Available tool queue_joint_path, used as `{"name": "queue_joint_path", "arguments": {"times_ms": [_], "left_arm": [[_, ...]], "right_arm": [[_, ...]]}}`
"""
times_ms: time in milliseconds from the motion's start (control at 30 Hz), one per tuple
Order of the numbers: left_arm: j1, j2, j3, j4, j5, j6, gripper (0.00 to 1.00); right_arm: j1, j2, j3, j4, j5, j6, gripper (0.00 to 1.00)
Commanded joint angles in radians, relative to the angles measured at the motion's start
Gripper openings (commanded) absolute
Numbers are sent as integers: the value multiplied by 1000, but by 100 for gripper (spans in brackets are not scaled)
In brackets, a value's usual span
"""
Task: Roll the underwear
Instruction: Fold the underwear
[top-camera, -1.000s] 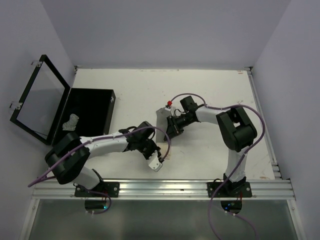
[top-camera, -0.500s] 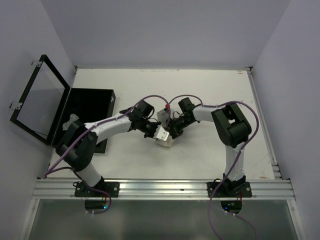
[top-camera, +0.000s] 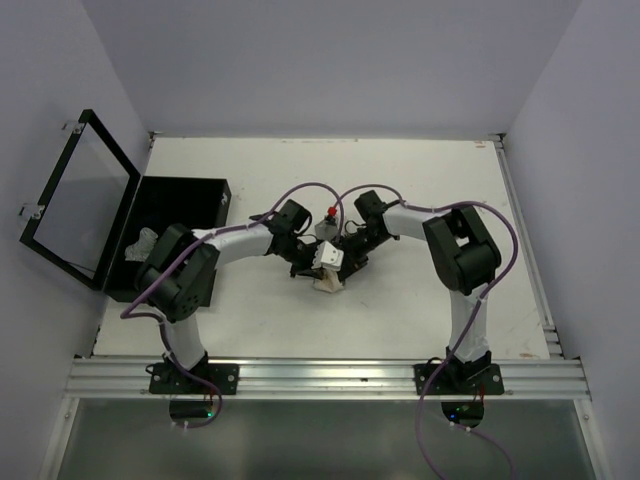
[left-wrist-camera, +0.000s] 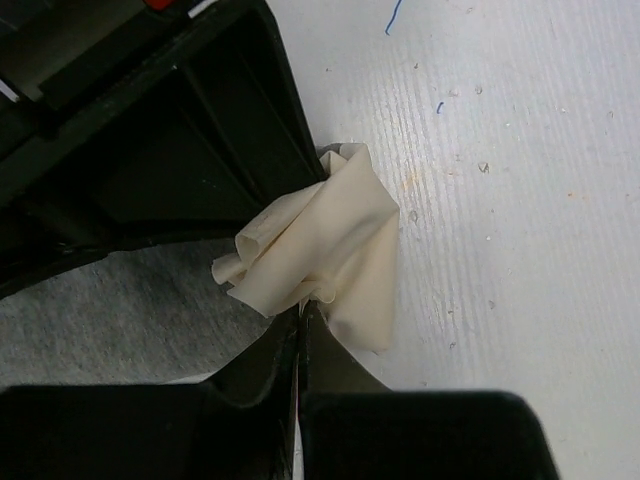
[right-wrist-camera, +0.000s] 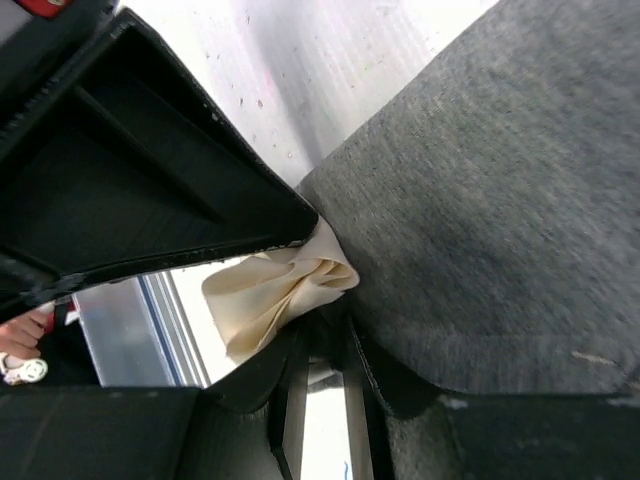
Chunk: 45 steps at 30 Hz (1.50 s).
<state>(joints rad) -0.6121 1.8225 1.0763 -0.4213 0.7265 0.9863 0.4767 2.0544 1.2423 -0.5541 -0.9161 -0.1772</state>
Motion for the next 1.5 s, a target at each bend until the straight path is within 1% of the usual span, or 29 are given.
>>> {"name": "queue_joint_path", "arguments": {"times_ms": [0, 100, 233, 333, 433, 533, 633, 667, 700, 733, 800, 833, 900, 933, 1100, 1133, 1267, 1467], "left_arm": [[9, 21, 48, 13, 16, -38, 0], [9, 49, 83, -16, 10, -47, 0], [8, 69, 103, -31, -4, -58, 0], [5, 81, 117, -45, -10, -69, 0], [5, 86, 117, -43, -24, -69, 2], [3, 86, 122, -43, -29, -69, 3], [3, 86, 122, -40, -33, -75, 4], [3, 87, 122, -39, -35, -77, 4], [3, 87, 120, -36, -35, -80, 4], [3, 89, 120, -33, -35, -83, 4], [0, 90, 122, -30, -38, -87, 4], [-1, 90, 122, -28, -41, -89, 4], [-5, 89, 119, -25, -45, -92, 5], [-5, 87, 117, -25, -48, -90, 5], [-5, 80, 109, -24, -56, -90, 5], [-5, 78, 106, -25, -58, -92, 5], [-5, 78, 106, -19, -59, -95, 4], [-5, 80, 112, -23, -62, -92, 5]], "right_arm": [[-15, -43, 72, -84, 63, -56, 24], [-50, -63, 101, -112, 56, -47, 24], [-79, -147, 51, -43, 22, 7, 25], [-85, -194, 19, -4, -6, 68, 25], [-85, -232, -36, 77, -29, 206, 26], [-84, -237, -96, 141, -63, 295, 27], [-75, -206, -136, 177, -75, 335, 27], [-69, -189, -148, 195, -72, 376, 27], [-64, -183, -173, 219, -72, 402, 27], [-62, -178, -182, 285, -73, 451, 27], [-56, -163, -196, 348, -70, 490, 27], [-56, -163, -202, 411, -72, 533, 27], [-56, -180, -222, 460, -82, 564, 27], [-56, -191, -233, 518, -90, 599, 27], [-56, -252, -253, 536, -76, 619, 27], [-55, -255, -259, 549, -82, 668, 27], [-55, -267, -268, 609, -70, 749, 27], [-26, -223, -282, 582, -47, 757, 25]]}}
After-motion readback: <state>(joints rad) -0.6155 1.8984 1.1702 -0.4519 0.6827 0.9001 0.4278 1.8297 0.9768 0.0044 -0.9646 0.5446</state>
